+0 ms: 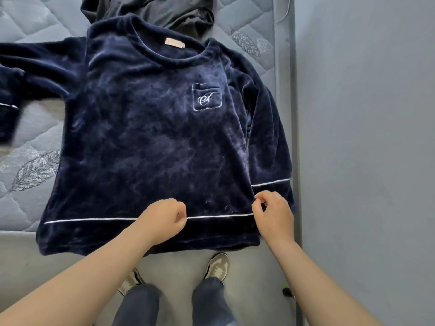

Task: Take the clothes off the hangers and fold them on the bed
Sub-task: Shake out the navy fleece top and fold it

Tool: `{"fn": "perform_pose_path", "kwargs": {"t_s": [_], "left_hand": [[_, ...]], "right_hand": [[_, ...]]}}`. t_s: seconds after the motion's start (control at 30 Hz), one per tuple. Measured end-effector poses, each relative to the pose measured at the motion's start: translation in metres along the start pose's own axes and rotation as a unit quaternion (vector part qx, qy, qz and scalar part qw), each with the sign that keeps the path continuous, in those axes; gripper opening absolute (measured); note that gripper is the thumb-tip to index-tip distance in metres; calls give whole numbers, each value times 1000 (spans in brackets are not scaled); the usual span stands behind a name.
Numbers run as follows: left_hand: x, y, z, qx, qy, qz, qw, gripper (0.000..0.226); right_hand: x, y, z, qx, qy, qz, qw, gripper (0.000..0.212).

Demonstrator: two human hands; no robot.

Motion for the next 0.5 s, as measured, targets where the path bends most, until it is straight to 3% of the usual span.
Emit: {"fn": "perform_pose_path", "kwargs": {"t_s": [0.23, 0.5], "left_hand": [[54, 25, -40, -4, -72, -72, 995, 17], [103, 68, -30, -6, -151, -103, 983, 14]], "right_hand": [[45, 65, 24, -7, 12, 37, 999, 27], [40, 136, 63, 3, -70, 85, 994, 43]]}}
Point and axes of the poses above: each hand's wrist, its own y-axis towards the middle knuckle, its own x-axis out of the back of the hand, z = x × y, the point moved 9 cm from there along y, towards the middle knuckle, and after that the axes turned 4 degrees about -y, right-handed, at the moved point
